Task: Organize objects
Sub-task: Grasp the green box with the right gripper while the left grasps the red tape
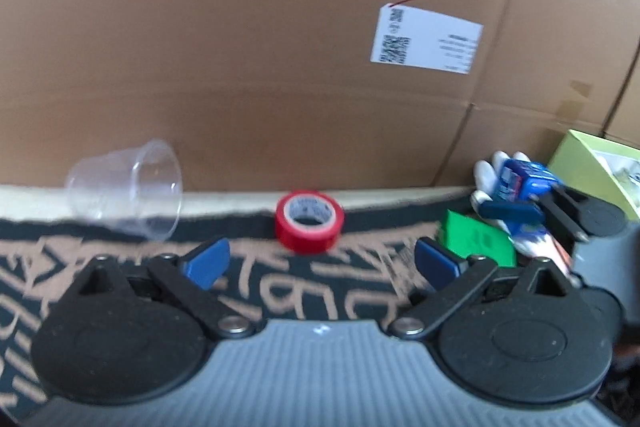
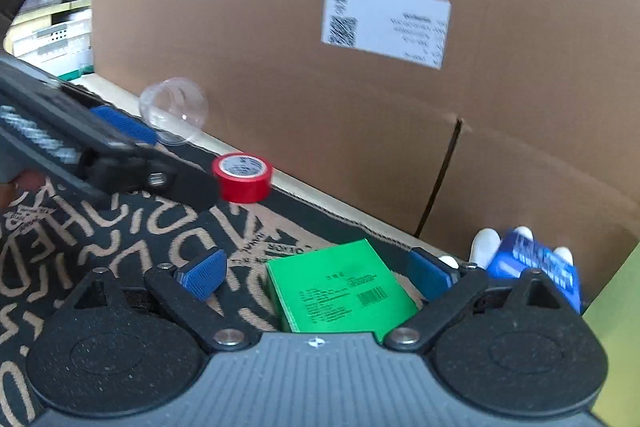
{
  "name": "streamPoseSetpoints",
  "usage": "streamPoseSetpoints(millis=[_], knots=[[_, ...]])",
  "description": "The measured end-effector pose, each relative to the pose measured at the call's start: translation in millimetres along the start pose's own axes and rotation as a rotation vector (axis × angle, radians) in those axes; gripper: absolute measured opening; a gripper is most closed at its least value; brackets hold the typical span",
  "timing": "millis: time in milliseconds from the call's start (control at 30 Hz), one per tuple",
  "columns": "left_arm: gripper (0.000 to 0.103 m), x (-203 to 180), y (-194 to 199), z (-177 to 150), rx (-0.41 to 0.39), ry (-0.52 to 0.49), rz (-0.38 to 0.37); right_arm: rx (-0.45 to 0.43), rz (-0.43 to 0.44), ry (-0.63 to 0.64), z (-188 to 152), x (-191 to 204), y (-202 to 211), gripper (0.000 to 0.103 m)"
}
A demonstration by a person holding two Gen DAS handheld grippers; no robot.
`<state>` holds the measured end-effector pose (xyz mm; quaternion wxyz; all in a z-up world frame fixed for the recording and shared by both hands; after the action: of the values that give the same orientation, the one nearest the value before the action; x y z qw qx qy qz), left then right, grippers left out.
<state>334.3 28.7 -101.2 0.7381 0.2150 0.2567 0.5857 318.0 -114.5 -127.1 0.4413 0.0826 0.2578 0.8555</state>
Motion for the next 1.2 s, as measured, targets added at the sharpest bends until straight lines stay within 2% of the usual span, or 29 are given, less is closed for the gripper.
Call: streamPoseSetpoints(millis=[100, 200, 233, 300, 367, 400, 500, 633, 767, 967, 1067, 1133, 1200], knots=[[0.095, 2.9, -22.1, 9.0, 0.001, 0.004, 0.015, 0.031, 0.015, -0.046, -5.6, -5.0, 3.3, 0.094], [0.088, 4.9, -39.6, 13.4, 0.017, 0.015, 0.015, 0.042, 0.026, -0.09, -12.6, -6.0, 13.5, 0.078], [0.085, 4.5, -43.6, 13.7, 0.023, 0.012, 0.016, 0.038, 0.023, -0.111, -14.0, -6.5, 18.9, 0.067], [0.082, 2.6, -49.2, 13.2, 0.031, -0.009, 0.024, 0.046, -0.006, -0.13, -18.3, -5.0, 27.9, 0.068], [0.072, 0.7, -52.6, 11.8, 0.038, -0.03, 0.035, 0.048, -0.04, -0.138, -23.9, 0.0, 38.8, 0.068], [0.063, -0.1, -54.0, 10.7, 0.045, -0.037, 0.035, 0.048, -0.046, -0.148, -27.2, 3.6, 45.5, 0.068], [0.046, -4.2, -51.1, 7.9, 0.043, -0.077, 0.043, 0.056, -0.07, -0.174, -36.2, 11.1, 63.1, 0.068], [0.046, -12.3, -37.3, -1.8, 0.057, -0.091, 0.019, 0.067, -0.104, -0.198, -45.2, 14.5, 83.5, 0.068], [0.046, -33.8, -9.0, -25.0, 0.069, -0.169, -0.011, 0.068, -0.139, -0.221, -63.9, 20.1, 109.6, 0.068], [0.046, -88.4, 51.7, -75.6, 0.143, -0.266, -0.199, 0.067, -0.195, -0.284, -92.4, 27.5, 153.6, 0.068], [0.046, -113.8, 80.6, -99.4, 0.147, -0.327, -0.257, 0.059, -0.209, -0.318, -107.0, 32.4, 174.7, 0.068], [0.047, -117.1, 88.9, -105.4, 0.136, -0.337, -0.256, 0.063, -0.216, -0.3, -113.2, 36.9, 184.6, 0.069], [0.052, -118.8, 91.2, -107.4, 0.117, -0.352, -0.224, 0.06, -0.21, -0.287, -115.8, 39.8, 190.3, 0.069]])
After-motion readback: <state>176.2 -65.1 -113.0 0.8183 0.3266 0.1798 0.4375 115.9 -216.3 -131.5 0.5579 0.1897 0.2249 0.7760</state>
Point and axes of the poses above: each gripper's, at about its wrist camera, not at the fingertips, and y roughly against the way its jaws point, x to its left, z to its top, the point moved 7 cm from there along -y, roughly the way its jaws point, and after that the axes turned 2 degrees about -x, right-handed, at the moved point
